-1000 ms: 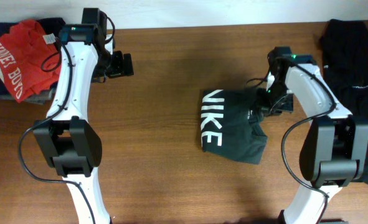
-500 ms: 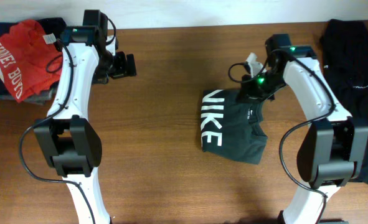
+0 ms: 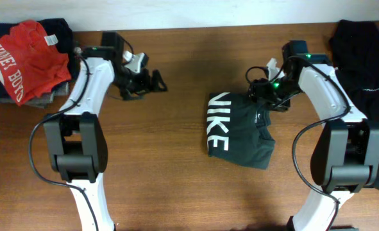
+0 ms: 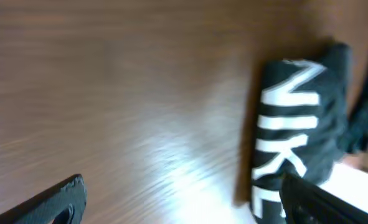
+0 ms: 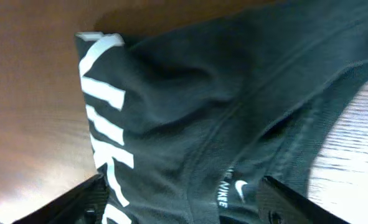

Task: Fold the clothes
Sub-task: 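Lift the right gripper off the bundle and bring the left gripper inward, then grasp the NIKE bundle's left side with the left gripper and drag it left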

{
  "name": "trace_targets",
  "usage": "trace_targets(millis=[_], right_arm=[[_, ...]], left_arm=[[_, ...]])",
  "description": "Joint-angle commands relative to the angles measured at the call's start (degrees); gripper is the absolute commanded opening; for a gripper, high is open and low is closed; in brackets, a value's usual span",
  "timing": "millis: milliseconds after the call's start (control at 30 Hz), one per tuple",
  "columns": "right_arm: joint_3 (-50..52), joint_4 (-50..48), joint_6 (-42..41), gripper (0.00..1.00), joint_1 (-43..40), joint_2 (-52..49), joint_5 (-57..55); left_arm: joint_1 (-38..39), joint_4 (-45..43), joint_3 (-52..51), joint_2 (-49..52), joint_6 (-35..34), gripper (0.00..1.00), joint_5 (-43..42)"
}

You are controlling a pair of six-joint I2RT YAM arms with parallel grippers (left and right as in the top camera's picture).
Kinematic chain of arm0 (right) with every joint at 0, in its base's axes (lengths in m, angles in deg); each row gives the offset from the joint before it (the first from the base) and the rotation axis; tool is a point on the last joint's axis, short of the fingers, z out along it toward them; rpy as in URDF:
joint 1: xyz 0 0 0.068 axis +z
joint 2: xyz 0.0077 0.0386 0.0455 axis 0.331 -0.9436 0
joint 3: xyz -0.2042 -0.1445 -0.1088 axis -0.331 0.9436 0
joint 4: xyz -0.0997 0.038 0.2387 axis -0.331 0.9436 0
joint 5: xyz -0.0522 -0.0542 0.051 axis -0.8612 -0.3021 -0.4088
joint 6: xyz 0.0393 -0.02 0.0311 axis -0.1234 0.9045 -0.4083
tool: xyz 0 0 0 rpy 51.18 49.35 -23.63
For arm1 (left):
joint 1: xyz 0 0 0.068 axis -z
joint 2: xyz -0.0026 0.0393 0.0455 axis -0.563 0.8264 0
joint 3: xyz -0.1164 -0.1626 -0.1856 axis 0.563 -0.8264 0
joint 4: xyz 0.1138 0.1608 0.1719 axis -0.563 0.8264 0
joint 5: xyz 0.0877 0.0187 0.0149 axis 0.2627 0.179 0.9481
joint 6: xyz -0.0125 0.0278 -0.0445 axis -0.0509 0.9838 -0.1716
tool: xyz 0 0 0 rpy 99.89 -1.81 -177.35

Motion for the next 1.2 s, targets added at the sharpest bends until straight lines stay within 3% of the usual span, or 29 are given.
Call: trace_targets(millis=[0,100,400,1167], right_arm=[[0.24,0.0,-0.46,0.82,-1.01,-0.24,-0.7],[0.24,-0.13,-0.44,0.81,-1.31,-0.24,-0.74],[0.24,-0.22,-0.48,0.78,-1.36,-0.24,-2.12],[0.24,-0.5,-0.46,0.78,-1.36,-0.24,-2.16]], left_arm=[[2.64,-4.42,-5.75,-1.18,1.97,0.98,-12.41],[5.18,-9.25,-9.29,-1.18,1.88,0.98,-16.92],[11.93,-14.97,-11.45,-1.14,-0.22,0.98,-16.11],[17.79,-15.69,-11.67,7.13,-4.07,0.99,-22.51]])
